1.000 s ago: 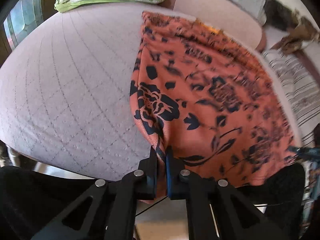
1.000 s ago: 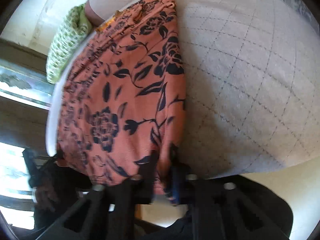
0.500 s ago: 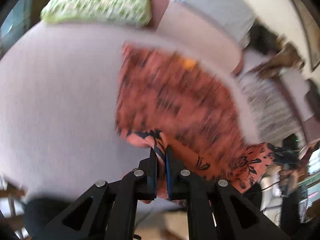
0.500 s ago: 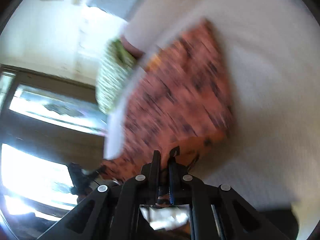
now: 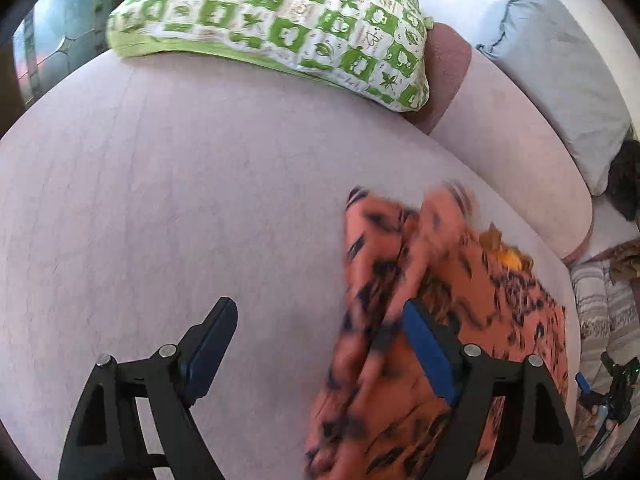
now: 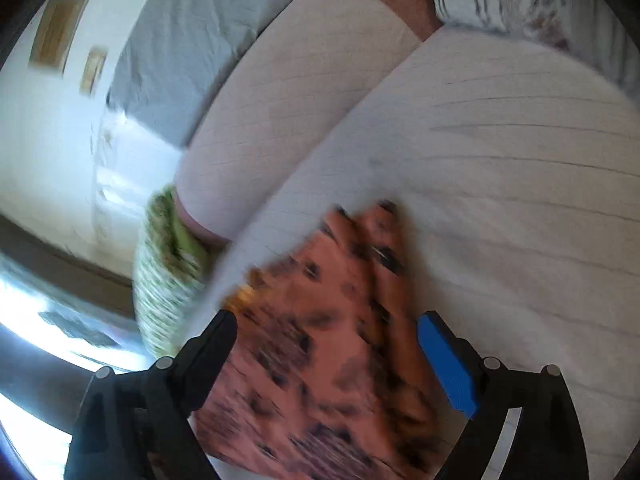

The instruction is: Fold small clothes

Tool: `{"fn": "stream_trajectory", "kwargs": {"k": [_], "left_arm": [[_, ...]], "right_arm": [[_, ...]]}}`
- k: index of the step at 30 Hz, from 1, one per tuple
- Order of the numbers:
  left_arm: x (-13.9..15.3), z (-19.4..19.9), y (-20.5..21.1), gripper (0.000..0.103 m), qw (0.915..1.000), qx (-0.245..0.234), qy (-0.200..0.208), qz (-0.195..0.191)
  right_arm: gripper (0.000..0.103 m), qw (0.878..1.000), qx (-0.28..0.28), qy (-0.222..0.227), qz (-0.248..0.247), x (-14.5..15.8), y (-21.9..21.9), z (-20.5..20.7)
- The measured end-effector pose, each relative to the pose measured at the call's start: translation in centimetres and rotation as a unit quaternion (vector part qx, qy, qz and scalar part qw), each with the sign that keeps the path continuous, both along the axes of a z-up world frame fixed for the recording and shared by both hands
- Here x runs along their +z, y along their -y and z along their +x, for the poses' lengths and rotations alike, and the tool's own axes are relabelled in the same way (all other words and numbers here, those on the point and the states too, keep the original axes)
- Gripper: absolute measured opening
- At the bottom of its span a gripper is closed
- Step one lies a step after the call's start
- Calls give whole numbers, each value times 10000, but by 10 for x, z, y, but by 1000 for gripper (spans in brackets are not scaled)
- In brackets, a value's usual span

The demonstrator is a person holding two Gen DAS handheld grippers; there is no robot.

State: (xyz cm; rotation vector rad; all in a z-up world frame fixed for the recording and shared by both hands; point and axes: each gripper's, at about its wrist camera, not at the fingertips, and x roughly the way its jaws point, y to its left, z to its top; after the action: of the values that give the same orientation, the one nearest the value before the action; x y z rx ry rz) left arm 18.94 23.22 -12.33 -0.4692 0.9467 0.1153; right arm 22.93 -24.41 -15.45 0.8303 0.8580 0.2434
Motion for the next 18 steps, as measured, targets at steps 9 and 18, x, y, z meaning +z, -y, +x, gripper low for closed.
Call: {"fn": "stream_trajectory", "kwargs": {"k": [9, 18], "left_arm": [[-35, -14, 51, 91, 9918, -1005, -309, 724], [7, 2, 89, 15, 9866, -1332, -200, 925]], "right_arm": [[94, 9812, 1082, -590, -1488, -20, -43, 11], [18, 9804, 1435, -858, -1047, -6, -70, 20]]}}
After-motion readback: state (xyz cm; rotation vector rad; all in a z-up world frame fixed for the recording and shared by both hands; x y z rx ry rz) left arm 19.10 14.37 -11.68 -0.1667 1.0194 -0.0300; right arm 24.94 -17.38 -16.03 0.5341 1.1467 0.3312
